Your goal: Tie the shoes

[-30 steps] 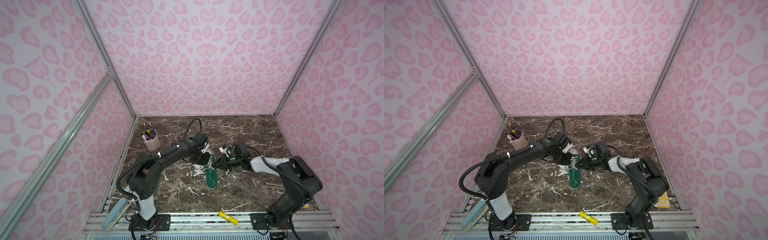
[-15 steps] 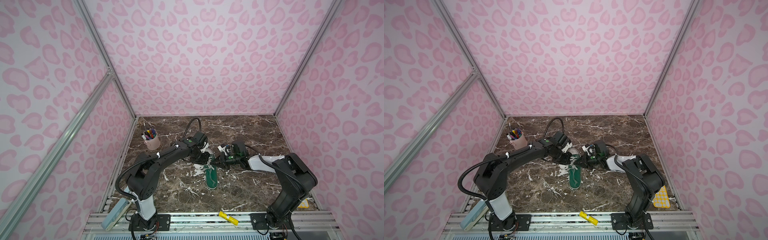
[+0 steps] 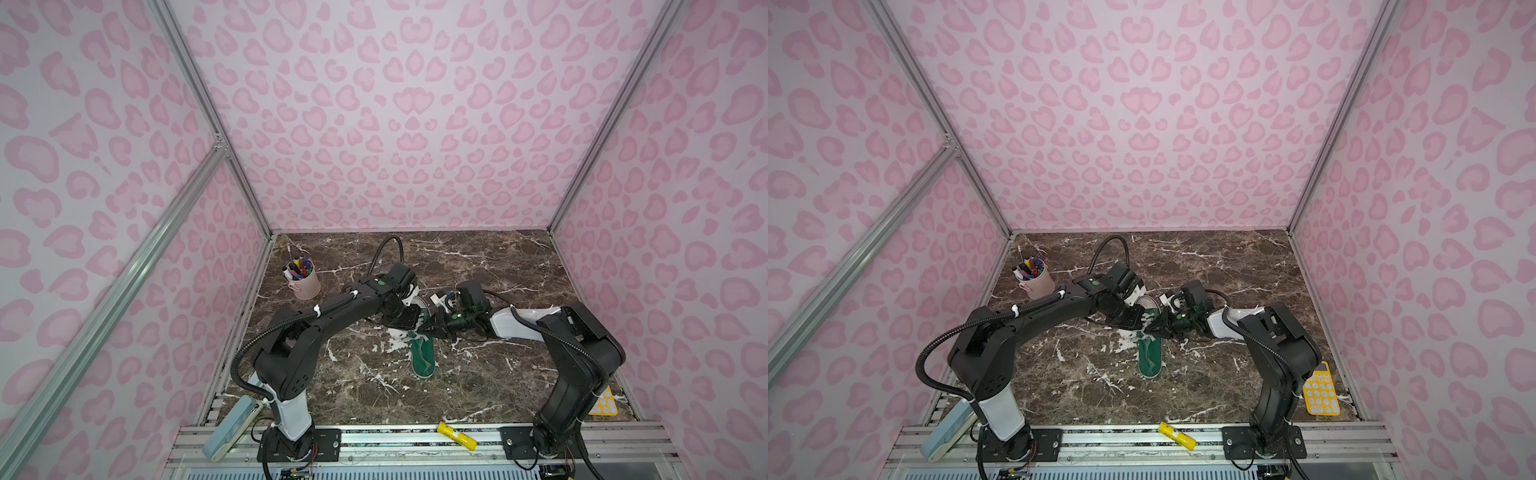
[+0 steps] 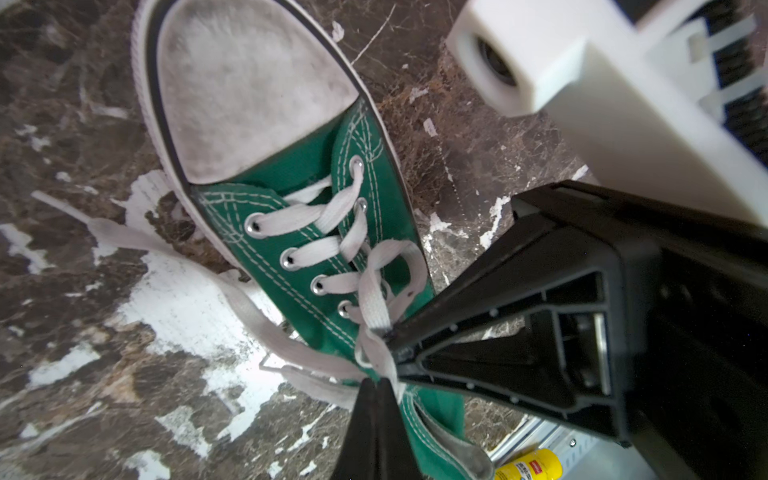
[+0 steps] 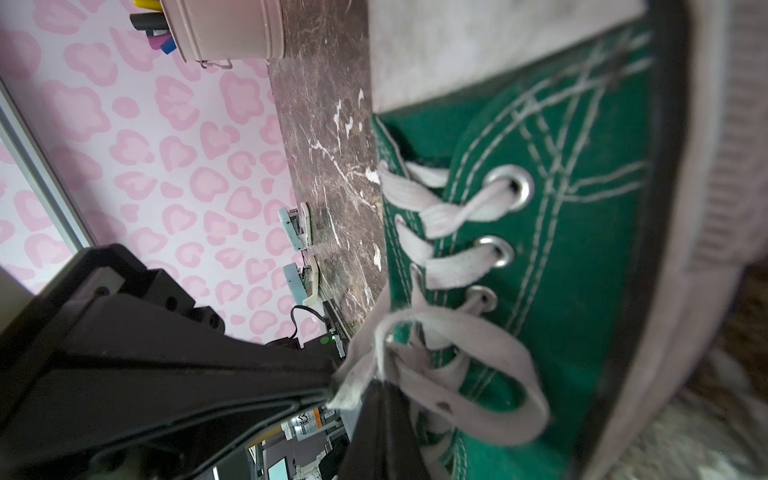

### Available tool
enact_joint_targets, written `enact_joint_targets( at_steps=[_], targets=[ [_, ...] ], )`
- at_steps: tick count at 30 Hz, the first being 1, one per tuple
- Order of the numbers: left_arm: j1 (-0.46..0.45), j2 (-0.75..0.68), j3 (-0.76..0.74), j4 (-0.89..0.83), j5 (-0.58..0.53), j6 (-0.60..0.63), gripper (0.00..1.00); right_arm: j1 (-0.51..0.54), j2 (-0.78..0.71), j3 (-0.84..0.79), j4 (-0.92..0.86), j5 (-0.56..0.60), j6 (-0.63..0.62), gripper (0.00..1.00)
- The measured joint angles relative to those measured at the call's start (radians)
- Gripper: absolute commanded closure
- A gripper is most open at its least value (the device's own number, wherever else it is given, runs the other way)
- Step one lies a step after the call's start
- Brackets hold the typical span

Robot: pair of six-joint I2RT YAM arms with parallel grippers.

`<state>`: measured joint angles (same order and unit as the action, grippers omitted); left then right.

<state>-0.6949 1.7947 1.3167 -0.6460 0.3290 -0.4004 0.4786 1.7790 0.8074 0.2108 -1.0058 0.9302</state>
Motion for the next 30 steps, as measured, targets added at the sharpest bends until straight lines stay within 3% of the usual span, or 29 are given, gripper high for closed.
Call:
enact_joint_targets(
  at_steps=[19, 30],
  targets=[
    [-0.005, 0.002, -0.019, 0.037, 0.015, -0.021, 0.97, -0.058, -0.133, -0.053, -0.101, 0.003, -0.058, 0.91],
    [-0.006, 0.001, -0.019, 0.039, 0.015, -0.021, 0.97, -0.086, -0.094, -0.074, -0.128, 0.006, -0.089, 0.94]
  ],
)
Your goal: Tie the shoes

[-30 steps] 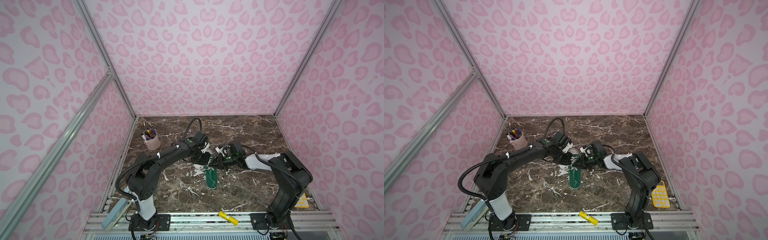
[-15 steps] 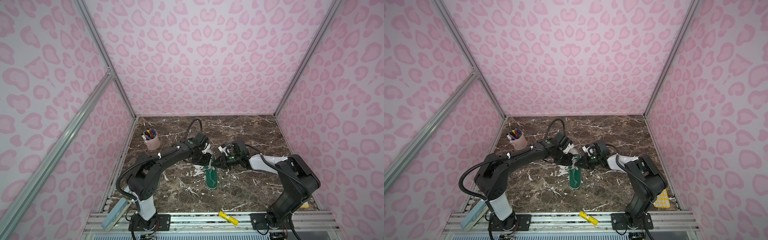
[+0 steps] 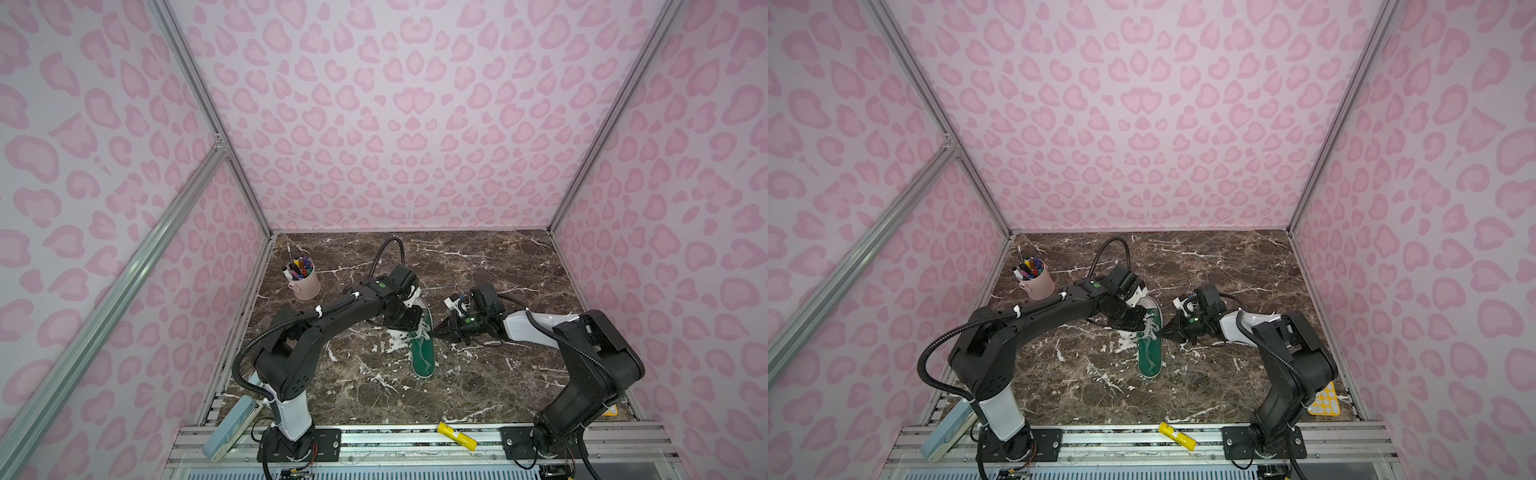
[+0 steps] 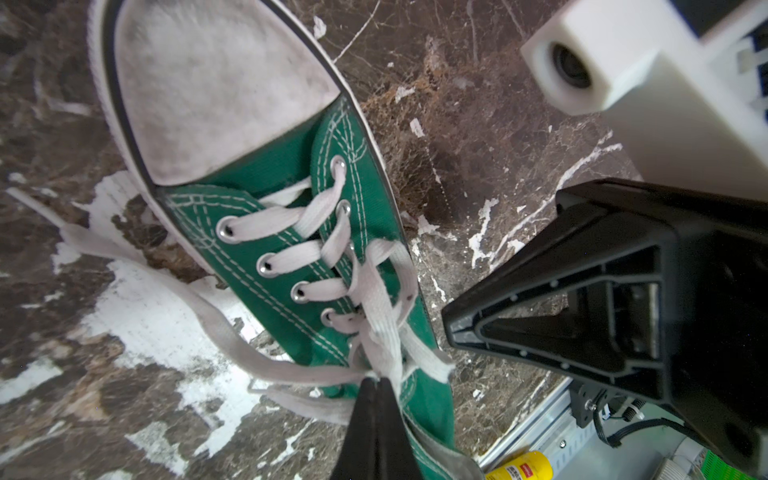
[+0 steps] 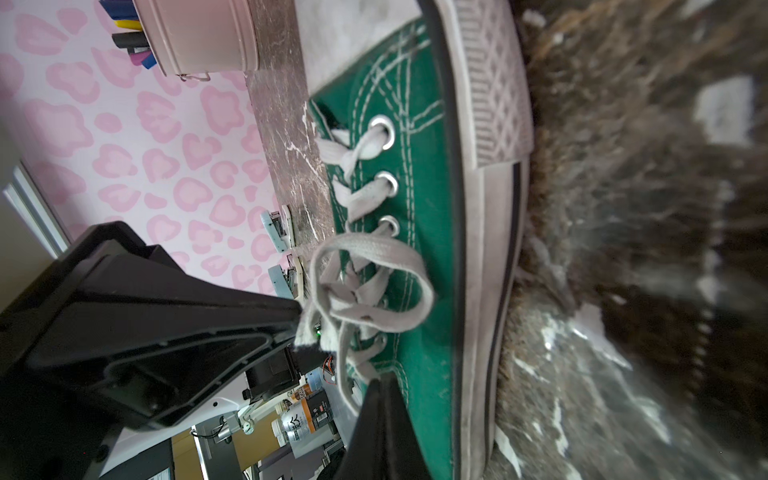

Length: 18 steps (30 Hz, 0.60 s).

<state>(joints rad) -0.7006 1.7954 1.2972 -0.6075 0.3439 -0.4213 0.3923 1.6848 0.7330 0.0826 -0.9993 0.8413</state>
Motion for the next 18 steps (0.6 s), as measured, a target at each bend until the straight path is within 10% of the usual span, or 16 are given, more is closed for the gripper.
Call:
enact_joint_targets(
  at_steps=[18],
  targets=[
    [-0.005, -0.006, -0.002, 0.005, 0.016, -0.015, 0.97, 0.031, 0.032, 0.009, 0.091, -0.03, 0.036, 0.95]
  ],
)
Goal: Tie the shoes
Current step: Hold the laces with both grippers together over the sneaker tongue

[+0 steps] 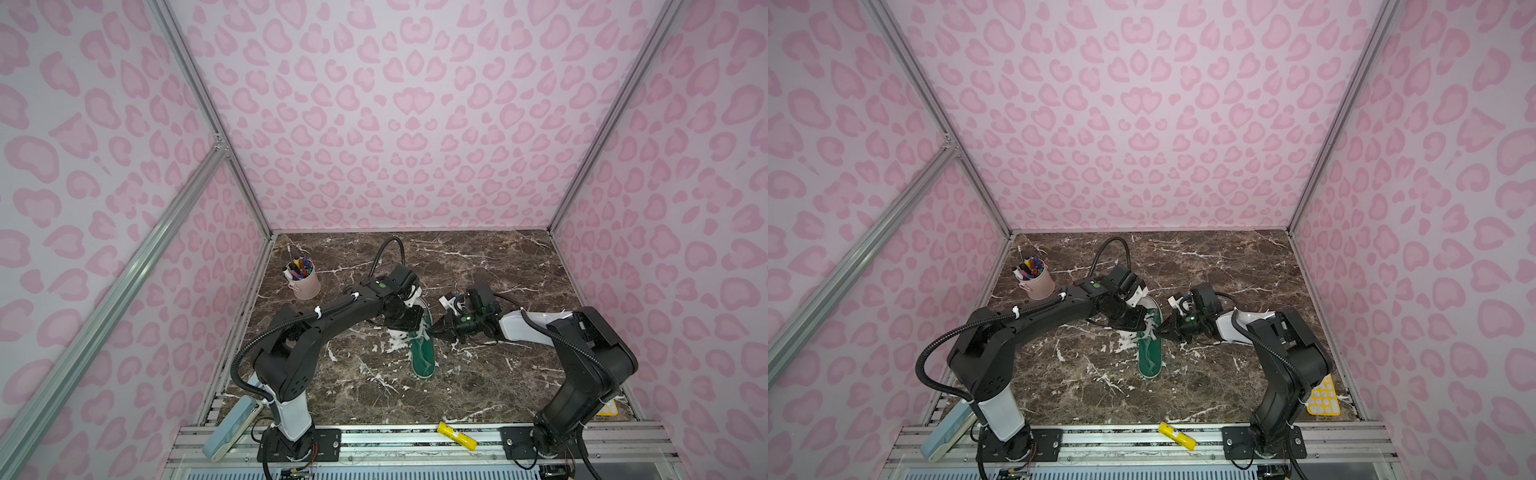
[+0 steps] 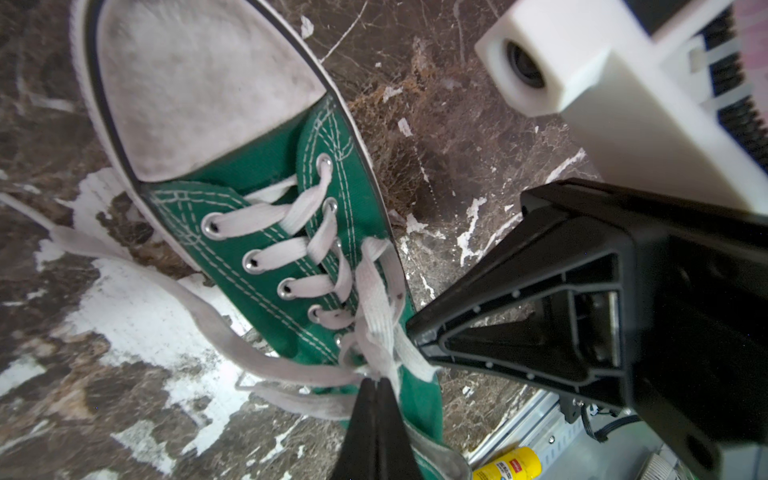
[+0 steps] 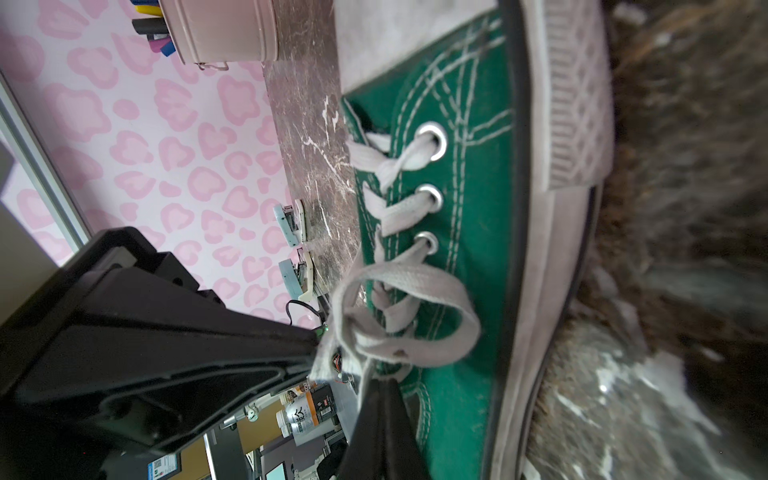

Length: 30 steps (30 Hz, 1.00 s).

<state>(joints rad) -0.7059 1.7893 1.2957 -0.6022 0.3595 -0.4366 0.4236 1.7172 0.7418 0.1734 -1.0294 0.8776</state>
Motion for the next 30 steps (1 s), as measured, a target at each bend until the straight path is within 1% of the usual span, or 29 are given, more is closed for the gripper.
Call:
enact_joint_targets(
  at_steps=[10, 18, 30],
  targets=[
    [-0.005, 0.0, -0.018, 0.026, 0.014, -0.015, 0.97, 0.002, 0.005, -0.011, 0.023, -0.011, 0.01, 0.95],
    [-0.015, 0.001, -0.034, 0.037, 0.021, -0.032, 0.97, -0.005, 0.004, -0.032, 0.071, -0.019, 0.048, 0.95],
    [-0.018, 0.012, -0.039, 0.051, 0.024, -0.037, 0.97, -0.002, 0.017, -0.067, 0.23, -0.039, 0.157, 0.95]
  ],
)
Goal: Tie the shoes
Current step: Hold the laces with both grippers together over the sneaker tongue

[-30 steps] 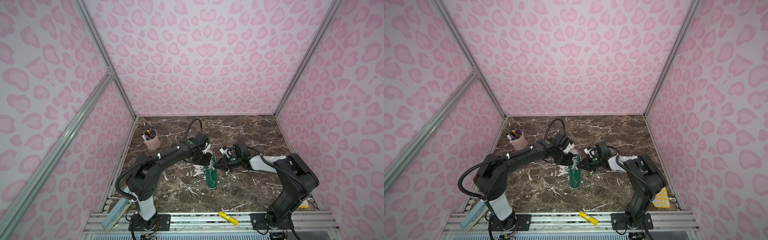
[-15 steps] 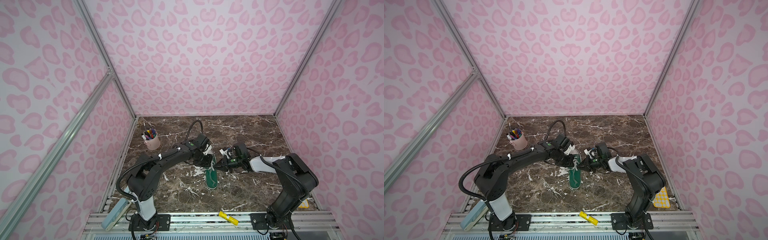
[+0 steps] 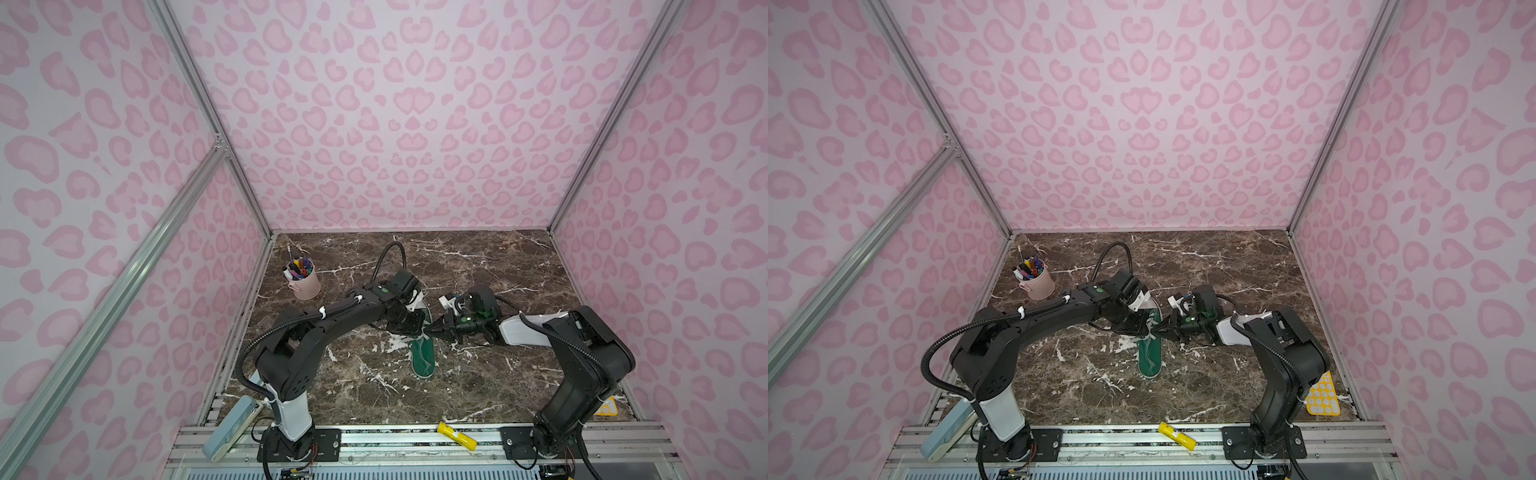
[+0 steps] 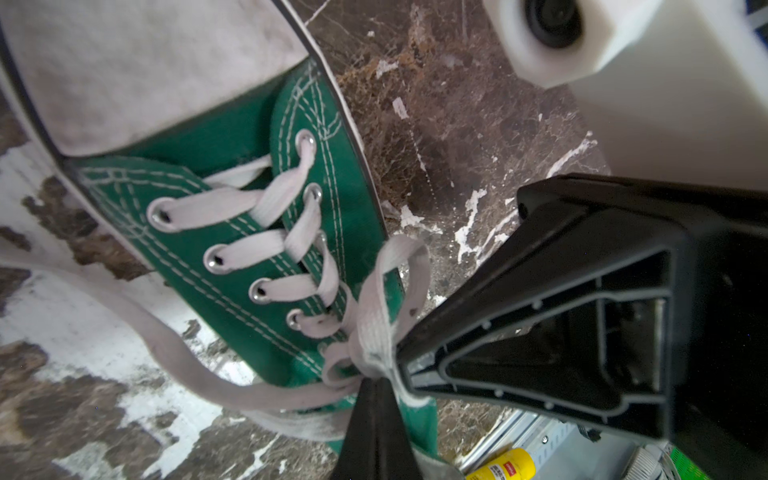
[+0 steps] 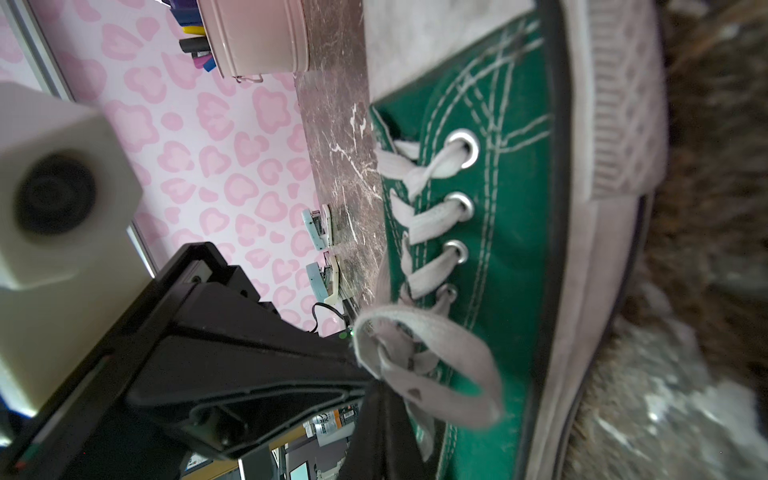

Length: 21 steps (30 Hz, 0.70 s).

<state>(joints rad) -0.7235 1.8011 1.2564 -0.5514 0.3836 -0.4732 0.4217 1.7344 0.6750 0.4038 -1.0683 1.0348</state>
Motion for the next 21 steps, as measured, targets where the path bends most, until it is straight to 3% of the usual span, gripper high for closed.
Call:
enact_joint_targets(
  at_steps=[8, 21],
  targets=[
    [-0.006, 0.0, -0.013, 0.007, 0.001, -0.004, 0.97, 0.001, 0.002, -0.01, 0.033, -0.003, 0.027, 0.95],
    [-0.009, 0.0, -0.012, 0.007, -0.006, -0.004, 0.97, -0.011, -0.018, 0.011, -0.164, 0.02, -0.108, 0.94]
  ],
)
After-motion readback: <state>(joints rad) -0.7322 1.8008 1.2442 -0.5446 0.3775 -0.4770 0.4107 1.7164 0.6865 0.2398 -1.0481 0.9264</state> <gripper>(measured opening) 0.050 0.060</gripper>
